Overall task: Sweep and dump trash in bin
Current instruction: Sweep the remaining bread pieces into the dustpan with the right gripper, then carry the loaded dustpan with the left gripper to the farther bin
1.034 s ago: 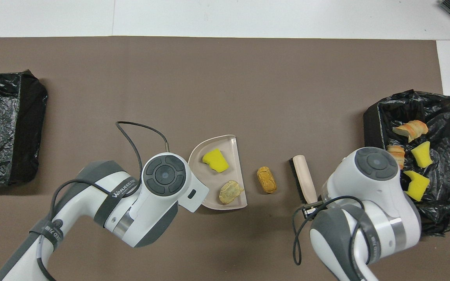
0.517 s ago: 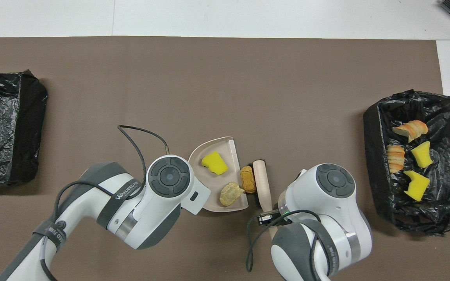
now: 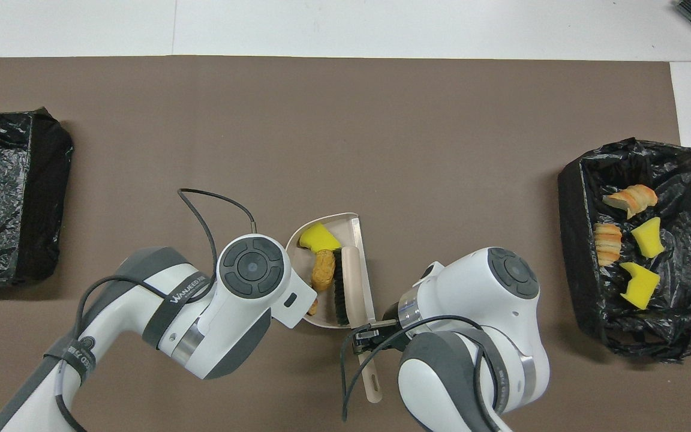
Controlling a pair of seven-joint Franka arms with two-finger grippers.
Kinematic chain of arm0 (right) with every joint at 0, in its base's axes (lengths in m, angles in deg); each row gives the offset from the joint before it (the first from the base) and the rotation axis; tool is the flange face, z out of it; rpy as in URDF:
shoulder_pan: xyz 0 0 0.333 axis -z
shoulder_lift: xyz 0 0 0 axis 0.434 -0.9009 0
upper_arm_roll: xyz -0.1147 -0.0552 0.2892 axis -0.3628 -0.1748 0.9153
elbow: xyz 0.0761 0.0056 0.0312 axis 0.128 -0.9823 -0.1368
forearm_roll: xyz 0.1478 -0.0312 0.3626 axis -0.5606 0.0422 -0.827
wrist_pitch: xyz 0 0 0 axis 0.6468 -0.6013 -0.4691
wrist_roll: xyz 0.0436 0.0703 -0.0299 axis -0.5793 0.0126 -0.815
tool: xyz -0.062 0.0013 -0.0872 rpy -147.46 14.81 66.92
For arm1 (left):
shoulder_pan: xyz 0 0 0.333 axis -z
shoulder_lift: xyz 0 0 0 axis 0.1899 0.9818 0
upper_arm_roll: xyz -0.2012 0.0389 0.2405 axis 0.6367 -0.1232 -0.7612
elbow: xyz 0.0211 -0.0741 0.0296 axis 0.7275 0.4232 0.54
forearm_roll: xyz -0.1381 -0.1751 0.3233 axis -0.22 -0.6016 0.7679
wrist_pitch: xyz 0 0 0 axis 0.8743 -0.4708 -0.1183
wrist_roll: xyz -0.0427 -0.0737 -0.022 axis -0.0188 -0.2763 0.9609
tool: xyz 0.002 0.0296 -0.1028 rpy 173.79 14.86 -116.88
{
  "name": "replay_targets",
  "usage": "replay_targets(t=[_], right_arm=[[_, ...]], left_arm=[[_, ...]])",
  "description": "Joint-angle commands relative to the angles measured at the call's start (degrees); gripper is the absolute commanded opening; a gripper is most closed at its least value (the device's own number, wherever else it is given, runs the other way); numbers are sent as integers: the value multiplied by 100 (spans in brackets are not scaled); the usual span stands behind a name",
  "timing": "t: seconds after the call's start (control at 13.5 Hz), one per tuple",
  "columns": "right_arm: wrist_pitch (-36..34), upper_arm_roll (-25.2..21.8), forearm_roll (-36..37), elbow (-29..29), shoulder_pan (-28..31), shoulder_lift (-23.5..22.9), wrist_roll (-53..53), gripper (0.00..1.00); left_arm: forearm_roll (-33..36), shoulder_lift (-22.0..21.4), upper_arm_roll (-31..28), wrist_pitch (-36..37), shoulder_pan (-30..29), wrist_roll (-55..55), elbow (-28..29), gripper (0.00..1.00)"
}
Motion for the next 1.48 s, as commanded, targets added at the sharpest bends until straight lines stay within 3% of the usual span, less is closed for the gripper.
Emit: replay_targets(t=[0.0, 0.3, 0.52, 0.74, 0.89, 1.11, 1.4], right_arm=[[-315, -63, 78, 105, 150, 31, -157, 0], [-966, -54, 1097, 255, 545, 356, -148, 0], [-1572, -63, 1914, 684, 783, 401, -139, 0], [-1977, -54, 2679, 1036, 950, 400, 97, 0], [-1926, -11, 3067, 976, 881, 488, 762, 0], [-1627, 16, 3077, 836, 671, 462, 1301, 0], [-1031, 16, 2998, 800, -382, 243, 2424, 0]], left_arm=[[0, -86, 9, -210, -162, -413, 198, 0], [-79, -104, 9, -518, -206, -600, 339, 0], [-88, -112, 18, -747, -285, -731, 418, 0], [-718, -182, 18, -686, -609, -1485, 366, 0], [-800, -436, 9, -581, -811, -1750, 357, 0], [-1071, -841, -43, 199, -1522, -2635, 121, 0], [-1072, -886, -61, 1264, -3006, -3726, -669, 0]])
